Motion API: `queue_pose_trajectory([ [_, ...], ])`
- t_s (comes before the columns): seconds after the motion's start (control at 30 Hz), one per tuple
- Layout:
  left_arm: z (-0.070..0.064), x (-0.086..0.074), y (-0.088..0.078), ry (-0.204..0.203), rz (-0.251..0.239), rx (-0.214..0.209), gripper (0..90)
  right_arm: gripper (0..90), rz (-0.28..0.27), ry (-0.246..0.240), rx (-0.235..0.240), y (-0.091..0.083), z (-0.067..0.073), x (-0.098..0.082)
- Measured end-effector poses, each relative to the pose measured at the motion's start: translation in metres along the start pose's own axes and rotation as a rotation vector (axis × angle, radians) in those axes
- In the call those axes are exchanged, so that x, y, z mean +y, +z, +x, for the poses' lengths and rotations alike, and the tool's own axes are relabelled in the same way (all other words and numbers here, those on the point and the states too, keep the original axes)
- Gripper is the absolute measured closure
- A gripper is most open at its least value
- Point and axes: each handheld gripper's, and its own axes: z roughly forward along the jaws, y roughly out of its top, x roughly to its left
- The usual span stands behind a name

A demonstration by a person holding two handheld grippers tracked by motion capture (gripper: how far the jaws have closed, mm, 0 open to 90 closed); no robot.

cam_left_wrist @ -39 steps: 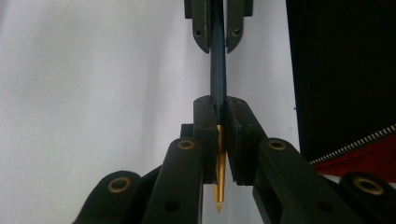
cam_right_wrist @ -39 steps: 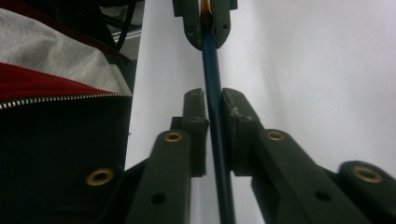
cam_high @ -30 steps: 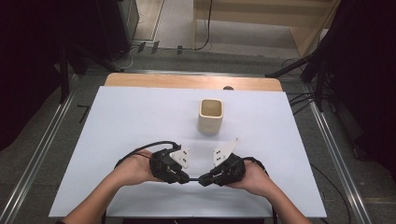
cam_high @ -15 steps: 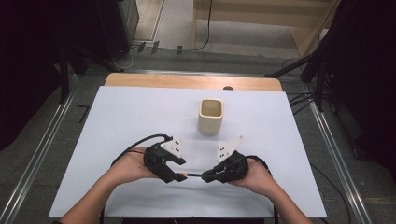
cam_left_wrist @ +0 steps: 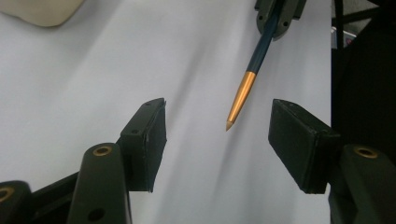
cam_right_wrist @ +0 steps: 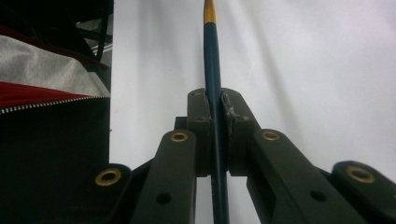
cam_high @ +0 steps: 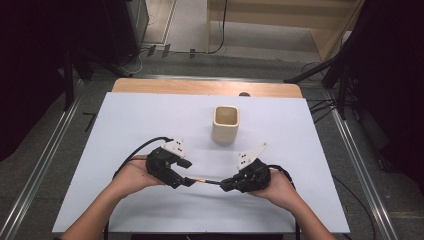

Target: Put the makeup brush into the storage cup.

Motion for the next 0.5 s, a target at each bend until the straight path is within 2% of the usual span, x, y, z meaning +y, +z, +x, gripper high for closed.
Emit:
queue_pose_trajectory([
  [0.03, 0.0, 0.0, 0.0, 0.0, 0.0, 0.0, 37.8, 84.2, 0.0, 0.0, 0.0, 0.0, 0.0, 0.0],
  [0.13, 0.005, -0.005, -0.004, -0.057, -0.026, 0.027, 38.1, 84.2, -0.002, 0.026, -0.01, -0.002, -0.002, -0.002],
  [0.2, 0.008, -0.007, -0.007, -0.076, -0.038, 0.035, 38.3, 84.3, -0.005, 0.052, -0.008, -0.003, -0.003, -0.003],
  [0.43, 0.012, -0.013, -0.016, -0.15, -0.112, 0.061, 36.6, 84.2, -0.023, 0.073, -0.048, -0.007, -0.005, -0.005],
  [0.5, 0.012, -0.013, -0.016, -0.151, -0.111, 0.074, 36.6, 84.2, -0.026, 0.078, -0.052, -0.008, -0.005, -0.005],
])
